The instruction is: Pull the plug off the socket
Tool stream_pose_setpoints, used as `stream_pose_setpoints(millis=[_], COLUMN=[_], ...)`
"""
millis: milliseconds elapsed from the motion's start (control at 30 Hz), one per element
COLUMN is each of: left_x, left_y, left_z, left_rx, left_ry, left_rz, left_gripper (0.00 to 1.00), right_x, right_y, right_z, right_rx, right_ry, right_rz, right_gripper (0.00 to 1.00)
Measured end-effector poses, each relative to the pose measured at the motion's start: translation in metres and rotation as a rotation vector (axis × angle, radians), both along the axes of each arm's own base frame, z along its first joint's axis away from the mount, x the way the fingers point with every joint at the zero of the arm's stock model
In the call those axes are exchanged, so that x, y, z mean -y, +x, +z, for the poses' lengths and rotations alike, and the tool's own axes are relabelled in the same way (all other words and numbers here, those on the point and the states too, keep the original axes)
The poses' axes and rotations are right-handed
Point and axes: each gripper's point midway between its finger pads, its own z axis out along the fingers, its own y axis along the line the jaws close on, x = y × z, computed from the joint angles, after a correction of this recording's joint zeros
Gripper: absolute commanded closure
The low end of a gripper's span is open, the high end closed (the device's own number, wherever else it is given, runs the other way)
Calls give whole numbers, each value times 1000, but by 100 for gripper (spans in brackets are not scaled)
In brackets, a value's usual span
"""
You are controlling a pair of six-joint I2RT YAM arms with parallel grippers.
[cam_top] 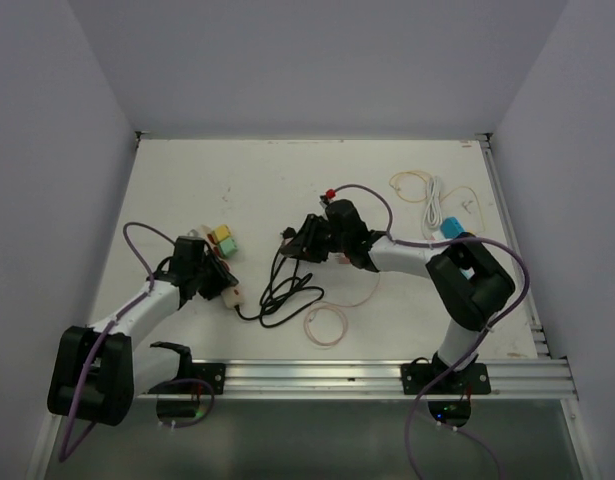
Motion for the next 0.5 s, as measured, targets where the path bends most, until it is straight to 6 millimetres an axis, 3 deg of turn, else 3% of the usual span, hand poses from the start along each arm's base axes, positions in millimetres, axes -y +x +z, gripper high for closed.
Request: stream_pose_setpoints(millis=[267,400,500], left_x=[1,6,12], left_y=[-7,-5,-4], left_z=[6,15,21], left_rx=[17,57,86], left_ry=[13,-7,-28], left_rz=[-64,-102,-135], left_gripper=[100,100,100], right_x=[65,70,67], right_y=[93,121,127], right_z=[16,4,-17], right_rx=[75,75,46], right_ry=[-75,-114,-144], right_rz=[-144,-148,-128], right_gripper=[93,88,83])
